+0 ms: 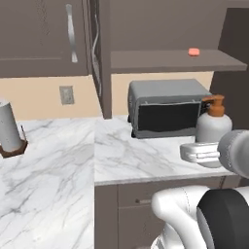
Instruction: Locate and retrieve the soap dispenser and bar soap from the cabinet. Place them next to the sink.
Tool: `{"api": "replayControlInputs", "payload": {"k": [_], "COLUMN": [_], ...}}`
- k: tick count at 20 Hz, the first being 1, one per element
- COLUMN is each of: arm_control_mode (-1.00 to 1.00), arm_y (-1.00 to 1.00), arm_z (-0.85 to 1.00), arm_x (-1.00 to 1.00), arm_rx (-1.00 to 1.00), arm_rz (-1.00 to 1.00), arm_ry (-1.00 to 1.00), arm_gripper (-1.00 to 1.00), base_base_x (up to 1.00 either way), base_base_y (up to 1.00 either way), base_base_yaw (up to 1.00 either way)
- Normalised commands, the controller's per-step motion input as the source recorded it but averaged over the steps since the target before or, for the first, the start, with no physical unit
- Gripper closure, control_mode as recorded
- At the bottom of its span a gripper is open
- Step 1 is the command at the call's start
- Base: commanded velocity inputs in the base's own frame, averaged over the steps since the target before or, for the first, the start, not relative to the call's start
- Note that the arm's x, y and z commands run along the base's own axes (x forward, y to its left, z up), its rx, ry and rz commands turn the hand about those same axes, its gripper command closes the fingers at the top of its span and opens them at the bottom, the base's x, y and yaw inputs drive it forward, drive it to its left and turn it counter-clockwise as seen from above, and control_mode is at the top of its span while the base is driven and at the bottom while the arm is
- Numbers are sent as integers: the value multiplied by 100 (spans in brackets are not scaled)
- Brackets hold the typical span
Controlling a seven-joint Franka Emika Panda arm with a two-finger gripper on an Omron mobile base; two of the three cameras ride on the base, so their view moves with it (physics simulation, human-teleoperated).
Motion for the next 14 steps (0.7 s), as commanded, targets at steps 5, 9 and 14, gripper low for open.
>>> {"api": "replayControlInputs", "payload": {"k": [5, 9, 14], "arm_control_mode": [100, 100, 100], "arm_y": [0, 0, 0], "arm_z": [0, 0, 0], "arm_x": [0, 0, 0], "arm_rx": [0, 0, 0], "arm_rz": [0, 0, 0], "arm_ry": [0, 0, 0], "arm_gripper": [100, 100, 100], "base_base_x": [-3, 0, 0], "base_base_y": [12, 11, 11], "base_base_yaw": [46, 50, 50]}}
